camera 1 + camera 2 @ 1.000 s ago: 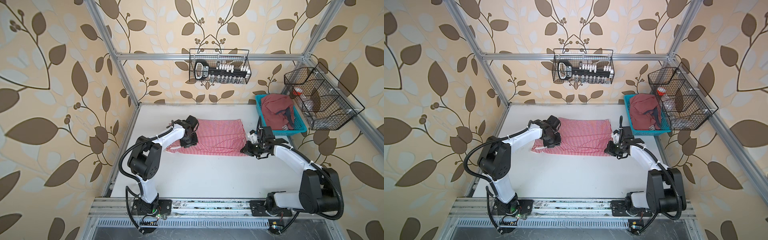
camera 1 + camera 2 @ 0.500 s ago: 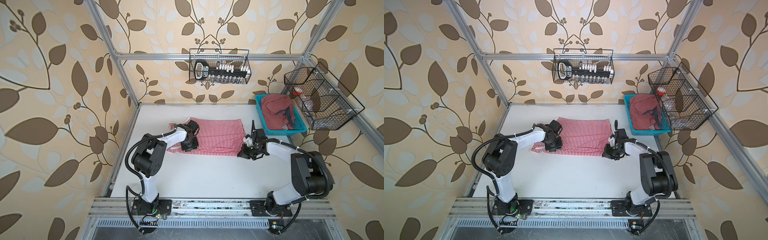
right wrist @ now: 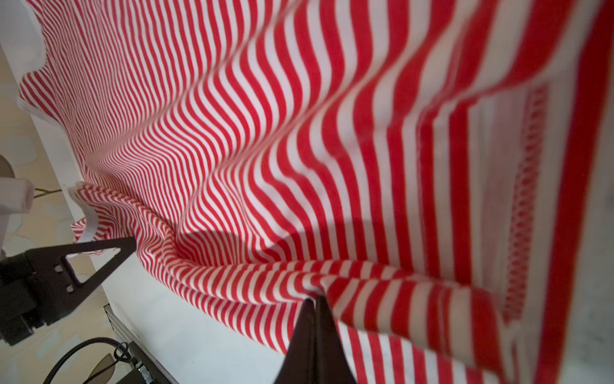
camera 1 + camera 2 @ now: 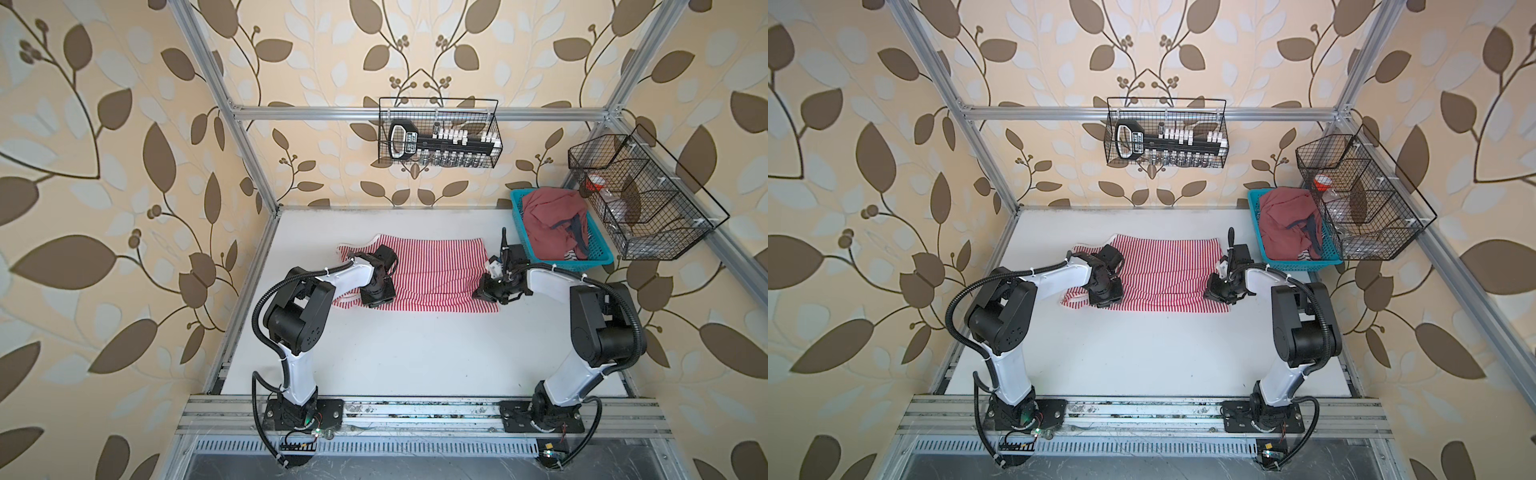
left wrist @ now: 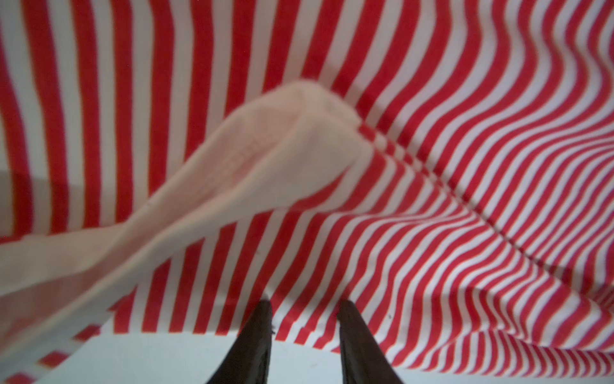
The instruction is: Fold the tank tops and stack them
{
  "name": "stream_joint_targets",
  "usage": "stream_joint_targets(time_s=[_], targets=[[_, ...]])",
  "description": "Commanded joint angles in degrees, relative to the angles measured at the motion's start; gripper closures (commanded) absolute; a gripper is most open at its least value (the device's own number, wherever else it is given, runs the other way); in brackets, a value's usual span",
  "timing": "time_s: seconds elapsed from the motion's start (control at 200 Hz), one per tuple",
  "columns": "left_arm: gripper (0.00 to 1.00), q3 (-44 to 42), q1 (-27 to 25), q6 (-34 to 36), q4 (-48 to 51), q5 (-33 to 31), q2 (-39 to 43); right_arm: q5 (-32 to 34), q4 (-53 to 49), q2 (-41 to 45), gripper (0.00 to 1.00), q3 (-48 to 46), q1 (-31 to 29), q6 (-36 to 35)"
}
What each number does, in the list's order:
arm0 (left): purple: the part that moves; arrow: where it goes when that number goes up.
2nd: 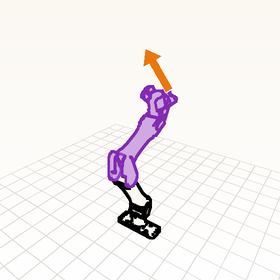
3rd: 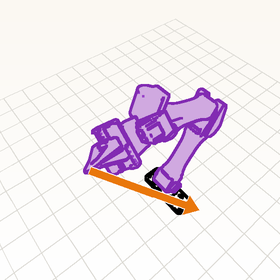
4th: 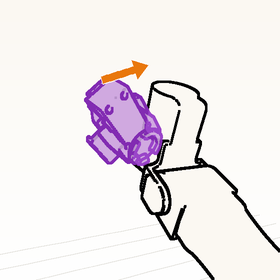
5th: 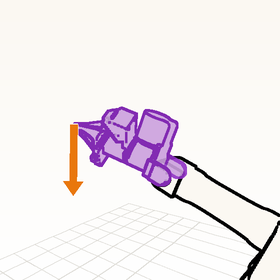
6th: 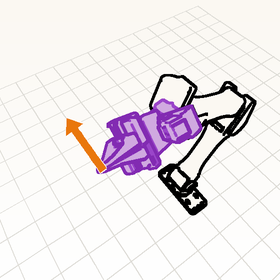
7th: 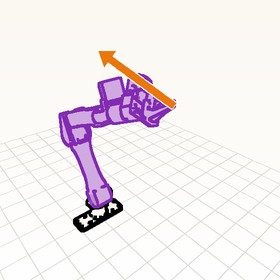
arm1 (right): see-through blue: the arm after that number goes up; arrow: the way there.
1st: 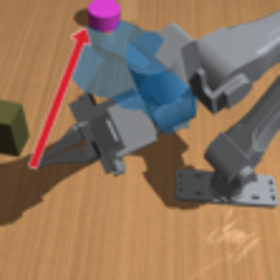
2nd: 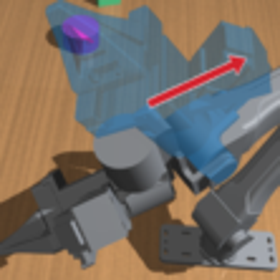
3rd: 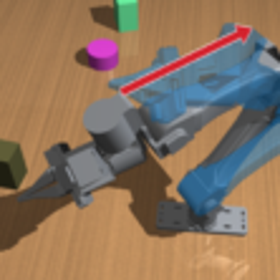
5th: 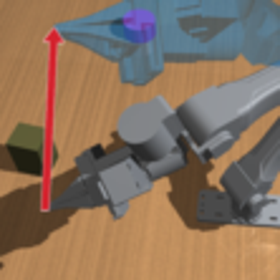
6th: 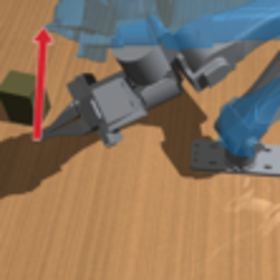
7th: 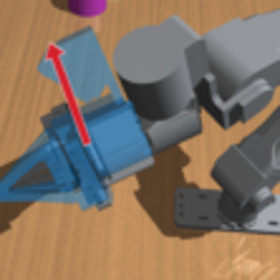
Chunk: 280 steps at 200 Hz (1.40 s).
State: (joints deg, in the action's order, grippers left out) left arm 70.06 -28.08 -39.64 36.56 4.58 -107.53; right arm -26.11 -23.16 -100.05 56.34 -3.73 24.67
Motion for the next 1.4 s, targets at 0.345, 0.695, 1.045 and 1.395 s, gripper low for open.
stream_joint_targets(time_s=[0.345,0.695,1.045,1.395], targets=[[0.63,3.41,0.15,-0.57,3.64,-1.98,4.21,1.77,-2.14,-4.50,1.00,7.25,2.85,-0.74],[0.62,13.03,2.02,1.75,5.70,-2.62,-2.34,2.25,-0.51,5.35,0.87,0.08,-1.51,-0.41],[0.65,4.81,9.41,1.33,-1.09,2.03,-3.56,3.86,1.82,2.10,0.86,-4.91,-1.50,-0.67],[0.65,-6.38,10.85,0.84,-3.47,3.36,1.06,10.89,-2.78,6.39,0.82,-10.98,-1.09,-1.45]])
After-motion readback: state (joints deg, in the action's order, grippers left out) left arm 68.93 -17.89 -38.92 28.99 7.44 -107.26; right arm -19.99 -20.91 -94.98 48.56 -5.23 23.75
